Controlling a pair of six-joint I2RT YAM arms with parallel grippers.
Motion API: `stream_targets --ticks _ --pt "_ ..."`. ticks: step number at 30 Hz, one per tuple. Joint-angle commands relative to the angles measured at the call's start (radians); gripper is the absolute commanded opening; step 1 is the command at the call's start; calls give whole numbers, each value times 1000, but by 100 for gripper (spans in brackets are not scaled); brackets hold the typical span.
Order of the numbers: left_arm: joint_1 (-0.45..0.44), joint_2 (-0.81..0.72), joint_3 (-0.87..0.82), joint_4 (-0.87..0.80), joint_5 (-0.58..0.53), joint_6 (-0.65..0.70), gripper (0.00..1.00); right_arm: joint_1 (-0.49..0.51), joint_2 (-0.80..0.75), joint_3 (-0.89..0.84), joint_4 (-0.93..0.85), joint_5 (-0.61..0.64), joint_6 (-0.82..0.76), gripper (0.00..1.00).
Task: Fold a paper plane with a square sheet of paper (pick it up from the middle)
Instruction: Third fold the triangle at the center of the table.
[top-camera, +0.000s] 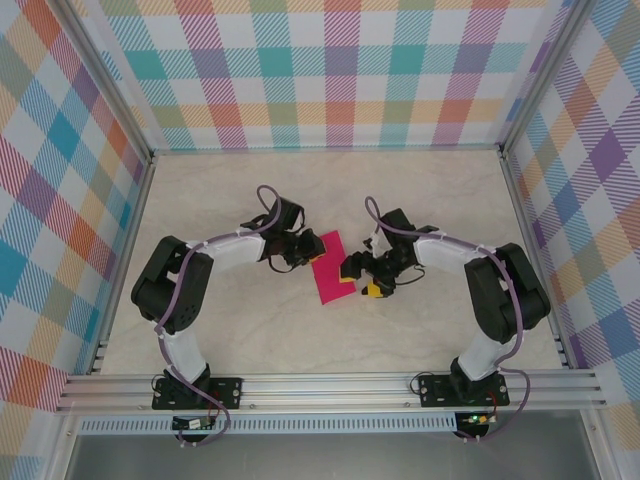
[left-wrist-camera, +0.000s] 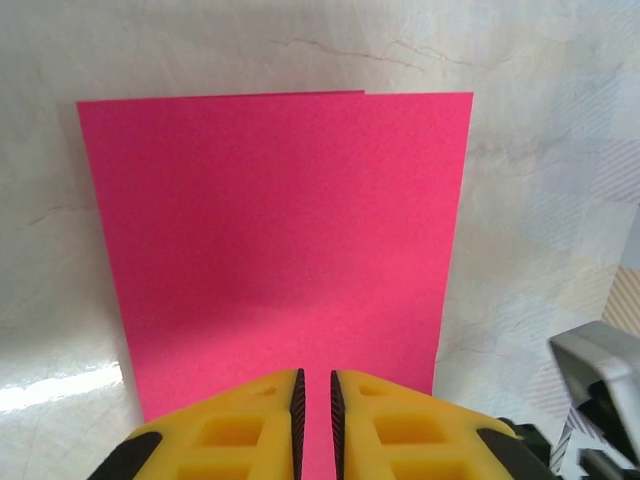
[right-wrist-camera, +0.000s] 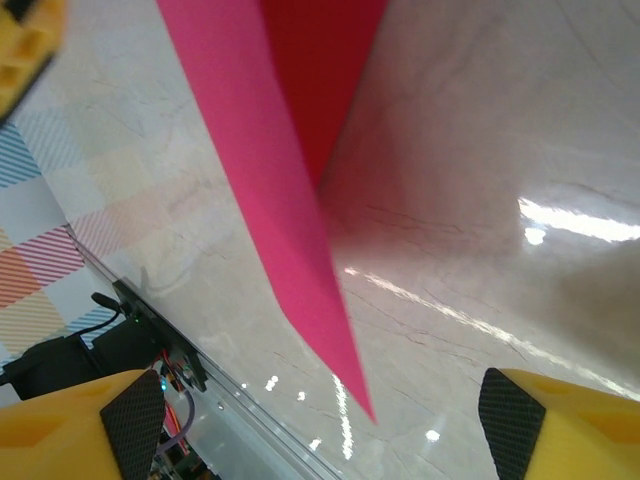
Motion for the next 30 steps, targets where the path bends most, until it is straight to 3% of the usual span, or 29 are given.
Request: stream_targets --ticks 1,17,24,30 --pt "-5 11 31 -26 -10 20 17 4 -19 -30 50 -44 28 81" --pt "-4 37 31 -45 -34 29 13 17 -89 -134 252 2 167 43" --pt "-4 55 30 -45 -38 32 11 17 -110 -150 266 17 196 26" --pt "-4 79 33 -42 -34 33 9 17 -106 -146 259 10 227 17"
